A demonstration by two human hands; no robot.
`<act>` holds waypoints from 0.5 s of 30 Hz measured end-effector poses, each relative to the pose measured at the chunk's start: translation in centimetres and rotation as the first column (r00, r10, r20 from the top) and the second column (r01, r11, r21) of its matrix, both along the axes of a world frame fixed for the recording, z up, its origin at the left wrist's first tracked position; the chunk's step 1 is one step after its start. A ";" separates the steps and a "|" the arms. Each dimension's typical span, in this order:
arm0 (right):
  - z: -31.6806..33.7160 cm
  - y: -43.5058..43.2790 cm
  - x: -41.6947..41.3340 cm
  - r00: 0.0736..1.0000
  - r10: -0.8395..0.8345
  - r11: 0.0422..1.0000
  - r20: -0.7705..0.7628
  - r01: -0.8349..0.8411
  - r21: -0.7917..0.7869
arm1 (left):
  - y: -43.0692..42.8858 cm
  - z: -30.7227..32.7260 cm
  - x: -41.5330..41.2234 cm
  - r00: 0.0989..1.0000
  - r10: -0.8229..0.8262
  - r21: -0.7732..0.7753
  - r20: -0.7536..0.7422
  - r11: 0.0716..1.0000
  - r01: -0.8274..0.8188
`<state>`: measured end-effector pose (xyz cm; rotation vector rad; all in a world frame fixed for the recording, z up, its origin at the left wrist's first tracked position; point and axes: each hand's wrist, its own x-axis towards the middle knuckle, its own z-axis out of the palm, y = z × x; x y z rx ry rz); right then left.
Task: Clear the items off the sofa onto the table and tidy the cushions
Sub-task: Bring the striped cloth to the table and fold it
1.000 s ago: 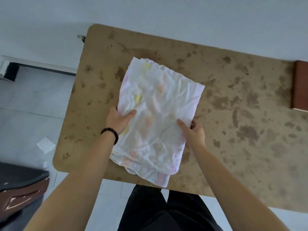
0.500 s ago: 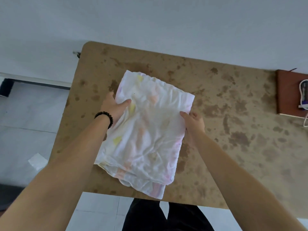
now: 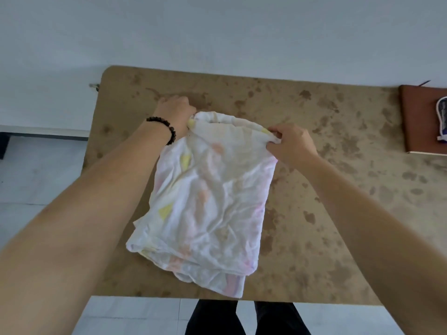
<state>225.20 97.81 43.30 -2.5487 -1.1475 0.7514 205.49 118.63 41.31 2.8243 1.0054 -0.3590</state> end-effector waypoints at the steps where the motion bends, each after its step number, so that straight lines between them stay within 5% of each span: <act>1: 1.7 -0.6 -0.6 1.000 0.002 0.998 -0.013 -0.002 0.060 | -0.5 0.8 -1.3 0.993 0.010 0.005 0.116 1.000 -0.010; 5: 8.3 -4.9 -4.3 0.964 0.177 0.953 -0.201 -0.117 0.278 | -5.7 4.7 -9.3 0.915 0.106 0.040 0.390 0.990 -0.132; 10: 7.5 -11.6 -11.0 0.720 0.489 0.869 -0.493 -0.453 0.200 | -15.3 4.0 -20.8 0.899 0.283 0.091 0.333 0.940 -0.329; 13: 2.8 -14.8 -16.4 0.551 0.640 0.664 -0.535 -0.748 0.024 | -21.0 0.9 -25.5 0.887 0.371 0.003 0.275 0.922 -0.387; 15: -0.1 -16.5 -18.9 0.433 0.701 0.457 -0.566 -0.883 -0.110 | -23.7 -0.6 -26.5 0.855 0.512 -0.116 0.083 0.857 -0.502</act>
